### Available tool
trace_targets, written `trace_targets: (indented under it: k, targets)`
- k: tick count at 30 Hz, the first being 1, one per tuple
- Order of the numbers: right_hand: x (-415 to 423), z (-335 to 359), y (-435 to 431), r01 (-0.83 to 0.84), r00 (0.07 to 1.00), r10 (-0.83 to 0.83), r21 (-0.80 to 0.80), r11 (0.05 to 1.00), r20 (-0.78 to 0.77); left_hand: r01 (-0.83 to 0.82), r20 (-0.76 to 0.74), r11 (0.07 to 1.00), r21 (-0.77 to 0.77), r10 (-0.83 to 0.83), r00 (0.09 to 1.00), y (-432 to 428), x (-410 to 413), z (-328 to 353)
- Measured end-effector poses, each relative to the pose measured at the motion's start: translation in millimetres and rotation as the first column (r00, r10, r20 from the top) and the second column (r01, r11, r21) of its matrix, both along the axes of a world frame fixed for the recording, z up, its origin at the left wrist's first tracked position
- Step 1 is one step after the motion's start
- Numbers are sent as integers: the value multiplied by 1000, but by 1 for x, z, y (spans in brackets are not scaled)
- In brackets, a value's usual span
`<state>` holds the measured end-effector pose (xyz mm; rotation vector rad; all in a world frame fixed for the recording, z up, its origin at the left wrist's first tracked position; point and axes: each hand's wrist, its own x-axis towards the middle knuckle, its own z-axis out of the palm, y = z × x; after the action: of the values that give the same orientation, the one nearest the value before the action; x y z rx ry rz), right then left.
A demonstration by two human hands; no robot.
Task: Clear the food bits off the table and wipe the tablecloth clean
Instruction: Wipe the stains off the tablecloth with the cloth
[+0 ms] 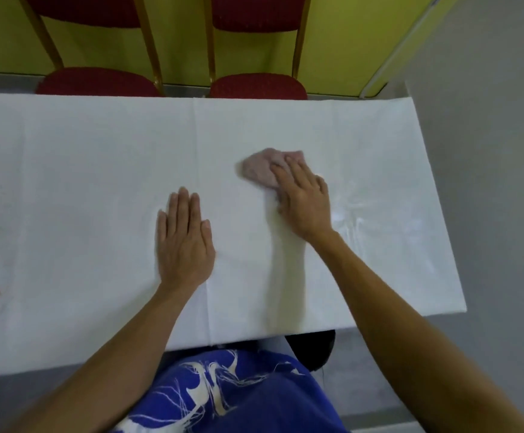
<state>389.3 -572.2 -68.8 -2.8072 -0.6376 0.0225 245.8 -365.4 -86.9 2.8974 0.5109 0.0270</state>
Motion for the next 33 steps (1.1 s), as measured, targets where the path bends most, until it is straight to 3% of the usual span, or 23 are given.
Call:
trace_targets:
  k: [3, 7, 10, 12, 14, 15, 17, 19, 22, 25, 26, 28, 31, 33]
  targets:
    - [26, 7, -77, 406, 913, -405, 16, 914, -52, -7, -11, 1000, -4, 7, 1000, -1, 0, -1]
    - [1, 10, -55, 574, 818, -568, 84, 814, -86, -19, -12, 1000, -14, 19, 1000, -1, 0, -2]
    - [-77, 4, 9, 464, 886, -457, 160, 871, -79, -17, -12, 999, -27, 17, 1000, 0, -2, -1]
    - [-132, 5, 25, 211, 977, -206, 106, 972, -53, -8, -13, 999, -33, 7, 1000, 1, -2, -1]
    - [-161, 5, 1, -15, 1000, 15, 36, 999, -25, 1, -14, 999, -46, -2, 1000, 3, -2, 0]
    - [-163, 5, -21, -47, 999, 47, 9, 999, -6, 2, -15, 999, -51, -3, 1000, 3, -2, 0]
    - [-155, 4, -75, 87, 996, -86, -39, 995, 14, 2, -24, 999, -52, -3, 1000, 2, -1, 1]
    - [-135, 3, -133, 345, 938, -344, -56, 937, 32, 1, -48, 997, -73, -5, 999, 4, -1, 1]
    - [-108, 10, -195, 662, 750, -662, -1, 750, -13, 39, -89, 991, -128, -51, 995, 12, 0, 1]
    - [-107, 15, -162, 798, 603, -795, 63, 600, -63, 41, -134, 987, -155, -62, 989, 16, -1, 8]
    - [-115, 15, -137, 793, 609, -790, 91, 602, -73, 6, -124, 985, -174, -28, 992, 12, -1, 13]
    - [-141, 12, -82, 692, 719, -690, 167, 702, -82, -29, -65, 974, -223, 15, 998, -9, -6, 22]
    - [-185, 9, -23, 361, 933, -355, 137, 923, -66, 115, 8, 970, -212, -116, 993, -46, -33, 17]
    - [-197, 9, -27, 133, 990, -130, 60, 989, -48, 194, -31, 970, -147, -201, 979, -54, -53, 5]
